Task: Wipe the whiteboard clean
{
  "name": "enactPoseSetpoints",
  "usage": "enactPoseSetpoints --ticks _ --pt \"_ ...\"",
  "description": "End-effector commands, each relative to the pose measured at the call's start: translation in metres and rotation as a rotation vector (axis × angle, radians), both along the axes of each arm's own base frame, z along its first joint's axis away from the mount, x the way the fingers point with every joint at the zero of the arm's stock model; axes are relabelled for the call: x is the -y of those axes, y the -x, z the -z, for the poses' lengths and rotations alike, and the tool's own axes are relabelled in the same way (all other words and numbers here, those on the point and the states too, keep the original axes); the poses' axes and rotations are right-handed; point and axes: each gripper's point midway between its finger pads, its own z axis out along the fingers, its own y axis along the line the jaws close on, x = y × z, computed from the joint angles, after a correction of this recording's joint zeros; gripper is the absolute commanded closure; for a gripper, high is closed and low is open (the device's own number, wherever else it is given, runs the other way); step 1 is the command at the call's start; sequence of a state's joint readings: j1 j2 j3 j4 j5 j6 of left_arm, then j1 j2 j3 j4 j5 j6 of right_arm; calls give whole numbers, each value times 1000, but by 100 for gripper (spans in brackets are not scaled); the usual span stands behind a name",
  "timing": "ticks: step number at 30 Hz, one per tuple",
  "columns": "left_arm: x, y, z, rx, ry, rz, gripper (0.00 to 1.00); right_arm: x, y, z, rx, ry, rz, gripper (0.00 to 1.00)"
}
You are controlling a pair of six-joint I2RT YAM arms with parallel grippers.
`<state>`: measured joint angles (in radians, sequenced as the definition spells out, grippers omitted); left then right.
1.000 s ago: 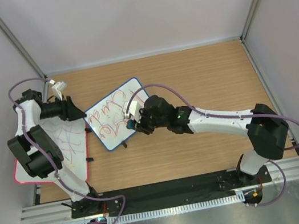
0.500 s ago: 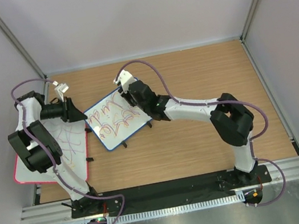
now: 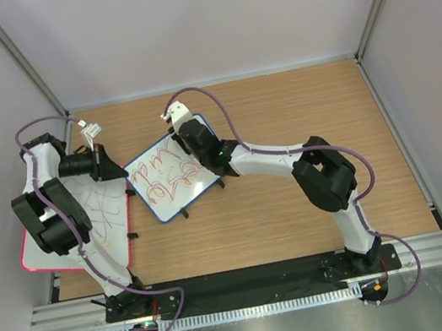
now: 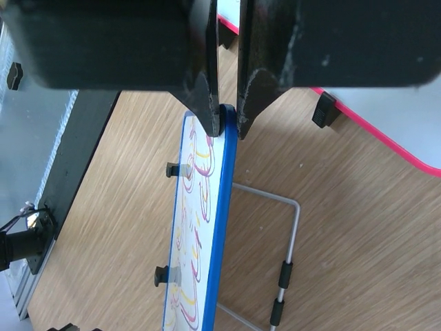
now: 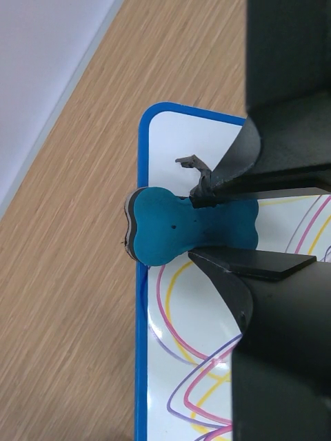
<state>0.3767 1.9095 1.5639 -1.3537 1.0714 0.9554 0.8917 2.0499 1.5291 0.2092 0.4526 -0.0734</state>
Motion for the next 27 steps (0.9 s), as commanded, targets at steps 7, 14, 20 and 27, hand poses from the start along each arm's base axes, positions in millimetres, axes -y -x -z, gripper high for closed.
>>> enactPoseSetpoints --ticks 7,14,20,27 --pt "9 -7 -7 115 -61 82 100 -80 33 16 -66 36 -132 99" --pt "7 -9 -9 127 -77 81 100 -120 75 33 -118 13 -253 99" --pt "5 -9 -10 134 -95 80 100 -55 32 28 -149 4 -15 99" --pt "4 -11 -14 149 -108 80 100 38 -17 41 -234 57 199 99"
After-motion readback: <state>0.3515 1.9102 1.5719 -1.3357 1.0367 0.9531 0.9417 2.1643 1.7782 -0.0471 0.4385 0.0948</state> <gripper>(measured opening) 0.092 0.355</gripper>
